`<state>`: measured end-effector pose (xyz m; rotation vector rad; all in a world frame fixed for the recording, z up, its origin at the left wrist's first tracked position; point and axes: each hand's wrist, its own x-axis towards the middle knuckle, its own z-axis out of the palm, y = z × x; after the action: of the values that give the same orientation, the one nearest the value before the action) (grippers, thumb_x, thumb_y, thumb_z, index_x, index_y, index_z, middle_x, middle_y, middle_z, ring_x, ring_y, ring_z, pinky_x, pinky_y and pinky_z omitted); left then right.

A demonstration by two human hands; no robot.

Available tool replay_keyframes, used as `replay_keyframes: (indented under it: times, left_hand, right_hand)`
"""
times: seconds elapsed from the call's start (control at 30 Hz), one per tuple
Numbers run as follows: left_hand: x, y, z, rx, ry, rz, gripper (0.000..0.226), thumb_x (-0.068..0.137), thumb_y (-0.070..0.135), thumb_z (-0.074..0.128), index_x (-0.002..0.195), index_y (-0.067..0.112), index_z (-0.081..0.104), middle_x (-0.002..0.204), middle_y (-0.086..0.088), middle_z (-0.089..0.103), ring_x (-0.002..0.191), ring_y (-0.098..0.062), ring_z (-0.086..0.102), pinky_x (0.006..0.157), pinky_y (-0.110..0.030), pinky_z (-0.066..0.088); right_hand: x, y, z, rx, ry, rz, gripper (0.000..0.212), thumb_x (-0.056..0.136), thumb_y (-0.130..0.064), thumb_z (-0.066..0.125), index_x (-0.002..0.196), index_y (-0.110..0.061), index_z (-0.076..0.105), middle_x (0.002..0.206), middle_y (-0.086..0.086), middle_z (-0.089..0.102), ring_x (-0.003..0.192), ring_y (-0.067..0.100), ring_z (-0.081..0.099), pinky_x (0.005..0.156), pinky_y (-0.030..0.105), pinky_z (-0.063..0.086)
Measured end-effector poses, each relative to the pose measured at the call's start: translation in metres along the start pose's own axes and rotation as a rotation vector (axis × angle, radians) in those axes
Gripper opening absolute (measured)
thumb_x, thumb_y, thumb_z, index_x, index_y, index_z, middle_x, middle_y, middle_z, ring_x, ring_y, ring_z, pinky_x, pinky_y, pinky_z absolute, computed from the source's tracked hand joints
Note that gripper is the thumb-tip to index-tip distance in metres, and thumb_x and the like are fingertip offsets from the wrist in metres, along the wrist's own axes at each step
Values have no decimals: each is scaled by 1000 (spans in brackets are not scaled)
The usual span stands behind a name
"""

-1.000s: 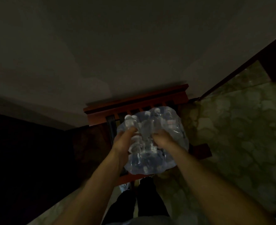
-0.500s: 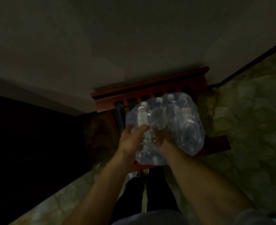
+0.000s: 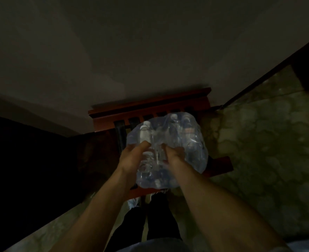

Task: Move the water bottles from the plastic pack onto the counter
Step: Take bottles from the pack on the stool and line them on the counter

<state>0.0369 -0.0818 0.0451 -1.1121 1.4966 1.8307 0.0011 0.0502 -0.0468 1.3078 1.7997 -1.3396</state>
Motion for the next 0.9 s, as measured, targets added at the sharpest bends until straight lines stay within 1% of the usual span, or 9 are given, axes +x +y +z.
replay_keyframes:
  times: [0.2, 0.3, 0.43, 0.47, 0.6, 0.7, 0.77, 0.83, 0.9]
  left_hand:
    - [-14, 11, 15, -7, -54, 23, 43, 90, 32, 65, 117, 0, 66, 94, -14, 75, 66, -17, 71, 48, -23, 52]
    - [-24, 17, 18, -21, -78, 73, 35, 88, 32, 67, 109, 5, 69, 81, -6, 76, 59, -13, 72, 47, -22, 52]
    - [-38, 31, 21, -82, -154, 67, 29, 89, 32, 67, 101, 6, 72, 96, -16, 76, 90, -29, 74, 85, -44, 59]
    - [-42, 36, 22, -99, -167, 63, 31, 89, 33, 68, 103, 4, 71, 100, -18, 76, 93, -32, 73, 85, -44, 59]
    - [-50, 58, 23, -118, -171, 121, 28, 89, 31, 69, 95, 3, 67, 89, -15, 74, 73, -26, 72, 61, -32, 56]
    - [-56, 73, 24, -138, -125, 174, 28, 87, 28, 70, 102, 5, 63, 85, -9, 73, 72, -21, 71, 61, -29, 54]
    - [-64, 83, 26, -190, -179, 210, 18, 88, 23, 68, 92, 6, 64, 66, -2, 70, 56, -13, 68, 53, -24, 51]
    - [-74, 91, 25, -223, -238, 235, 18, 87, 23, 68, 81, 6, 66, 60, -3, 69, 51, -13, 66, 55, -26, 51]
    - [-88, 101, 24, -234, -300, 275, 24, 82, 24, 68, 90, 1, 71, 78, -15, 71, 66, -23, 68, 69, -36, 56]
  right_hand:
    - [-36, -32, -30, -354, 79, -140, 103, 73, -54, 73, 149, -9, 19, 139, 17, 50, 118, 38, 55, 97, 46, 49]
    - [-59, -42, -44, -461, 115, -210, 88, 72, -61, 67, 141, -13, 40, 126, 13, 60, 107, 34, 60, 91, 44, 52]
    - [-93, -65, -53, -637, 174, -319, 85, 72, -71, 56, 140, -20, 44, 130, 12, 58, 111, 34, 59, 92, 45, 51]
    - [-101, -74, -56, -627, 193, -335, 86, 71, -71, 56, 140, -21, 44, 131, 11, 57, 112, 34, 58, 92, 44, 51]
    - [-132, -102, -75, -438, 267, -355, 83, 70, -62, 59, 135, -14, 39, 123, 14, 58, 107, 36, 58, 88, 43, 51]
    - [-152, -111, -91, -35, 116, -299, 70, 73, -54, 58, 129, -14, 47, 117, 13, 61, 96, 31, 63, 74, 38, 56]
    - [-167, -115, -97, 157, 24, -307, 57, 77, -49, 61, 121, -14, 55, 109, 11, 64, 82, 23, 64, 59, 29, 55]
    - [-182, -117, -99, 283, -46, -346, 50, 79, -46, 64, 115, -11, 58, 101, 11, 66, 70, 18, 61, 49, 24, 52]
    - [-197, -118, -99, 386, -151, -375, 47, 81, -44, 65, 113, -10, 62, 95, 11, 68, 64, 17, 61, 46, 24, 51]
